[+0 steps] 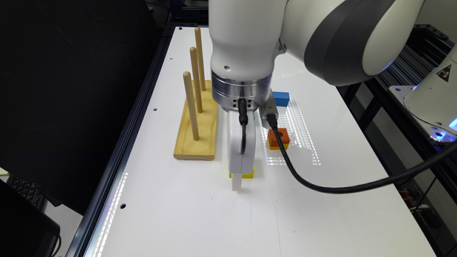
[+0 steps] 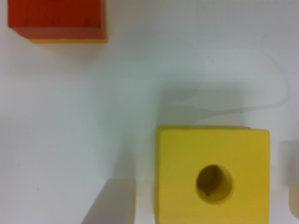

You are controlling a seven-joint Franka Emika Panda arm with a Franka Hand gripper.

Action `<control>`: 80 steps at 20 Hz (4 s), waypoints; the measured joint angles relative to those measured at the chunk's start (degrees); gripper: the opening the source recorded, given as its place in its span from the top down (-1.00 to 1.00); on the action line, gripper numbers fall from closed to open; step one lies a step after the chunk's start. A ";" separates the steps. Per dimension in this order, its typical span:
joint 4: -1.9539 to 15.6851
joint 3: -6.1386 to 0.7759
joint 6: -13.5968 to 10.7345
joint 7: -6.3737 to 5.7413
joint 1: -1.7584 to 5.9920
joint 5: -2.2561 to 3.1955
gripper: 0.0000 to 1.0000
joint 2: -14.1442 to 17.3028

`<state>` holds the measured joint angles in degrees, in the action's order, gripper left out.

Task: Pick up yellow block.

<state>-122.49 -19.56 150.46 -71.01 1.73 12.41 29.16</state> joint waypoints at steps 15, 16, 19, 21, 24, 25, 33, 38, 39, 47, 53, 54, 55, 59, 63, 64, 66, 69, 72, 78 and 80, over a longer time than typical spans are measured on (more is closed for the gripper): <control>0.09 0.64 0.05 -2.22 -0.90 2.07 -1.00 0.53; 0.09 0.71 0.05 -2.24 -0.97 2.07 -1.00 0.53; 0.09 0.80 0.04 -2.29 -1.08 2.10 -1.00 0.52; 0.09 0.84 0.04 -2.31 -1.14 2.11 -1.00 0.51; 0.09 0.85 0.04 -2.31 -1.15 2.12 -1.00 0.51; 0.09 0.85 0.04 -2.31 -1.15 2.12 -1.00 0.51; 0.09 0.83 0.04 -2.30 -1.14 2.11 -1.00 0.44; 0.08 0.83 0.04 -2.30 -1.14 2.11 -1.00 0.45; 0.08 0.83 0.04 -2.30 -1.14 2.11 -1.00 0.45; 0.08 0.83 0.04 -2.30 -1.14 2.11 -1.00 0.45; 0.08 0.83 0.04 -2.30 -1.14 2.11 -1.00 0.45; 0.08 0.83 0.04 -2.30 -1.14 2.11 -1.00 0.45; 0.08 0.83 0.04 -2.30 -1.14 2.11 -1.00 0.45; 0.08 0.83 0.04 -2.30 -1.14 2.11 1.00 0.45; 0.08 0.83 0.04 -2.30 -1.14 2.11 1.00 0.45; 0.08 0.82 0.04 -2.30 -1.14 2.11 1.00 0.45; 0.07 0.79 0.04 -2.29 -1.10 2.11 1.00 0.45; 0.07 0.74 0.04 -2.28 -1.06 2.11 1.00 0.40; 0.04 0.59 -0.10 -2.28 -0.96 2.08 1.00 -0.15; -0.17 -0.23 -2.48 -2.27 -0.70 1.40 1.00 -3.16; -0.29 -0.59 -2.99 -2.27 -0.38 1.38 1.00 -3.72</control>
<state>-122.79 -20.16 147.48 -73.27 1.35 13.79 25.44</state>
